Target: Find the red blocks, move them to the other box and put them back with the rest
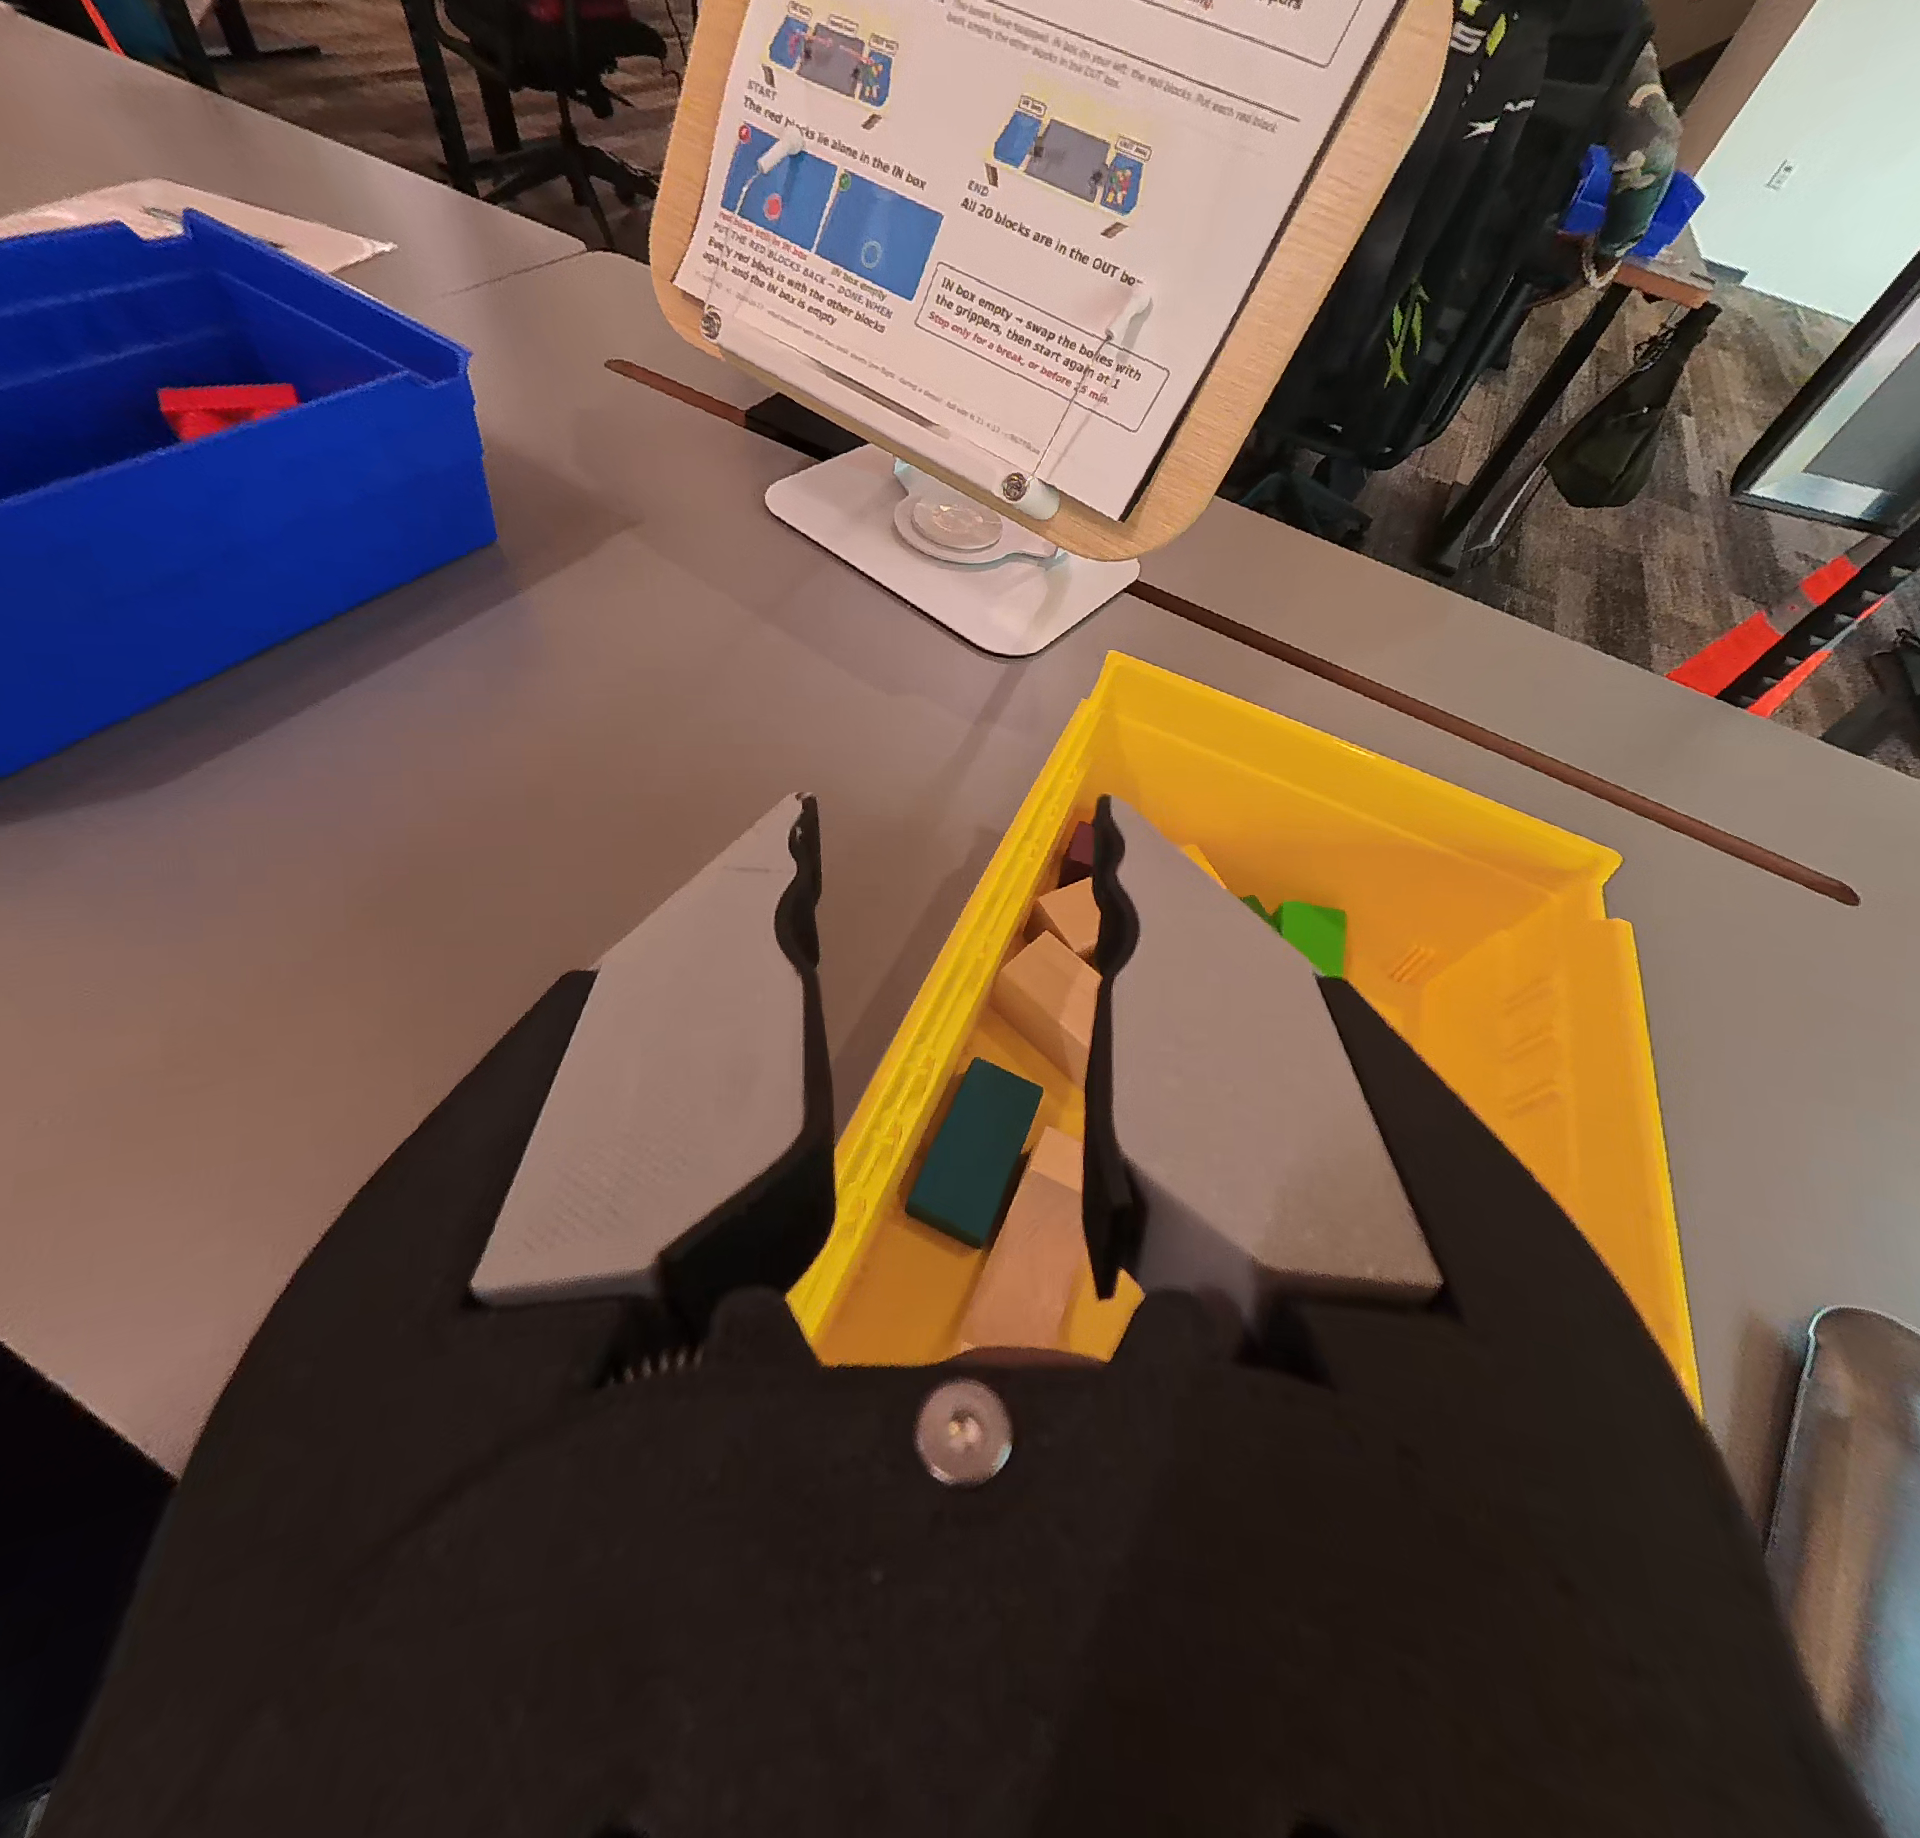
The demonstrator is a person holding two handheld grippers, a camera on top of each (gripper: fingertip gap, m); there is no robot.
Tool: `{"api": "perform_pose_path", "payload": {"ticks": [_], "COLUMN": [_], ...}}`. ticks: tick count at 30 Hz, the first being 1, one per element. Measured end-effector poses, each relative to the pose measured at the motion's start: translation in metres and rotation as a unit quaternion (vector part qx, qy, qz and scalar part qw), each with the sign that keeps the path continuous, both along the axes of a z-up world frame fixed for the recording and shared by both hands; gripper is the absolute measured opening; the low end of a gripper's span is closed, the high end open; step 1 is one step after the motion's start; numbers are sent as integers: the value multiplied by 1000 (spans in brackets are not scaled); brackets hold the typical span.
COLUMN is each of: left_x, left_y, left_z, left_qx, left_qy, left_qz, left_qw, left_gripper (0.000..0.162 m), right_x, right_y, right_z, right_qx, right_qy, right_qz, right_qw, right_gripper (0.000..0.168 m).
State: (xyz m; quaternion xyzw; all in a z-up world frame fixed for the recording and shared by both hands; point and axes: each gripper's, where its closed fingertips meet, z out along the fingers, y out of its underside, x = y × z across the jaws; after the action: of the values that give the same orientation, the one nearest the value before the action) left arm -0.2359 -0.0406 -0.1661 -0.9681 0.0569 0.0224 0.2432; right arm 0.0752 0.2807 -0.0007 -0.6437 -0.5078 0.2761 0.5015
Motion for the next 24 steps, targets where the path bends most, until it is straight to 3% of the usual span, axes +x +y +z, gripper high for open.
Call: {"api": "perform_pose_path", "payload": {"ticks": [6,10,12,15,16,19,24], "left_x": [-4,-14,-12,3,5,2,-5], "left_y": [1,3,9,24,34,53,63], "left_z": [0,2,5,11,21,59,121], "left_qx": [-2,-11,-2,35,70,166,316], "left_qy": [6,89,136,241,265,312,418], "left_qz": [11,-6,-53,-177,-186,-168,-138], "left_qw": [1000,996,989,954,944,920,840], "left_gripper": [39,39,38,39,39,38,38], "right_x": [-1,-4,-4,-4,-4,-4,-7], "right_y": [-5,-10,-12,-12,-12,-12,-14], "right_z": [2,2,3,4,4,3,2], "right_qx": [5,11,15,14,13,12,7], "right_qy": [0,-3,-5,-2,-1,-2,1], "right_qz": [4,9,11,12,13,14,21], "right_qw": [1000,1000,1000,1000,1000,1000,1000], "right_gripper": [50,50,50,50,50,50,49]}}
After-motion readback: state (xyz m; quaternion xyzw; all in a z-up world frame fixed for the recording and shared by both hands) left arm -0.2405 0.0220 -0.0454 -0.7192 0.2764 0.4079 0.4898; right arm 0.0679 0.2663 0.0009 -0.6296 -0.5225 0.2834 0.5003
